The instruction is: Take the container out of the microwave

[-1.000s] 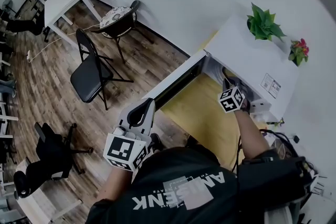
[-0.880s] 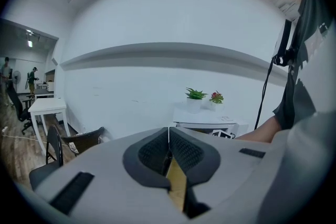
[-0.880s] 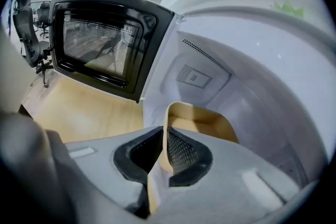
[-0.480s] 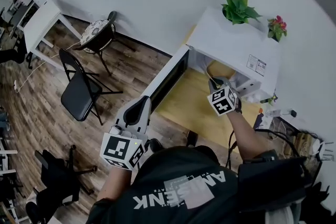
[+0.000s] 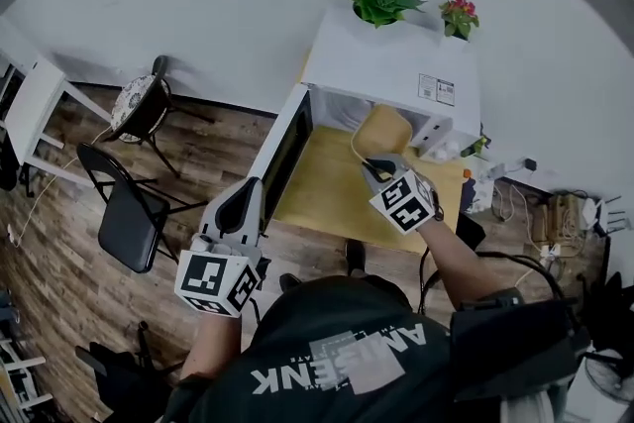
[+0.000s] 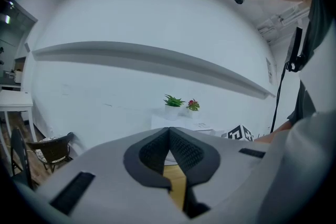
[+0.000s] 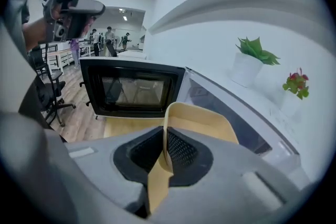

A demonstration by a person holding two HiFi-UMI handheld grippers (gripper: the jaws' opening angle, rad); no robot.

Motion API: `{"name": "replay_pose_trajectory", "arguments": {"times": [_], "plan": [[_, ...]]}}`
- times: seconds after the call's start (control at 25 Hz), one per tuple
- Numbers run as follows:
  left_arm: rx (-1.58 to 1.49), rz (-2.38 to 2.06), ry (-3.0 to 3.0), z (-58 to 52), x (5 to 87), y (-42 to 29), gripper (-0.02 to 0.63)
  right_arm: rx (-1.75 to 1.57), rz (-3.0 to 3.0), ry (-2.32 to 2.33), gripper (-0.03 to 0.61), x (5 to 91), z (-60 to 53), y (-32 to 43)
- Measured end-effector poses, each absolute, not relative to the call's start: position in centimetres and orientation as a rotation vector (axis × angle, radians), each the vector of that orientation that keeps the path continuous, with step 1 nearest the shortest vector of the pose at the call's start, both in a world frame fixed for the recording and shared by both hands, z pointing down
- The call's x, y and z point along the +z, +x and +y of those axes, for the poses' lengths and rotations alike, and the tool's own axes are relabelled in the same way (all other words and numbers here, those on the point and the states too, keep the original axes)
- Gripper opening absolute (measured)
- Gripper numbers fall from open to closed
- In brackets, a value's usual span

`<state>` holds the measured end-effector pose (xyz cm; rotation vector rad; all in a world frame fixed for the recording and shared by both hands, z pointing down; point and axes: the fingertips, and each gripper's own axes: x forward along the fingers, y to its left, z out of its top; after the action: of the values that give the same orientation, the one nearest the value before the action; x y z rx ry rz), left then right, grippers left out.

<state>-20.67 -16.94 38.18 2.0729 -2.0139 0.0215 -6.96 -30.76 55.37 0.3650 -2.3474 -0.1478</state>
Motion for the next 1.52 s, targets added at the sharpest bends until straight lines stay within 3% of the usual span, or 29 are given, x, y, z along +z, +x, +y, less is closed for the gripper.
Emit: {"name": "replay_pose_trajectory", "arguments": {"times": [1.04, 1.52], "plan": [[0.026, -1.850, 2.319, -20.2, 35.5, -17.9, 0.002, -0.195, -2.480, 0.594, 0.028, 40.1, -24.0, -0.1], [-0.065, -1.937, 2.292, -20.6, 33.4, -18.1, 0.002, -0.232, -2.497, 0.637, 0.025, 38.0, -25.1, 1.5]]}}
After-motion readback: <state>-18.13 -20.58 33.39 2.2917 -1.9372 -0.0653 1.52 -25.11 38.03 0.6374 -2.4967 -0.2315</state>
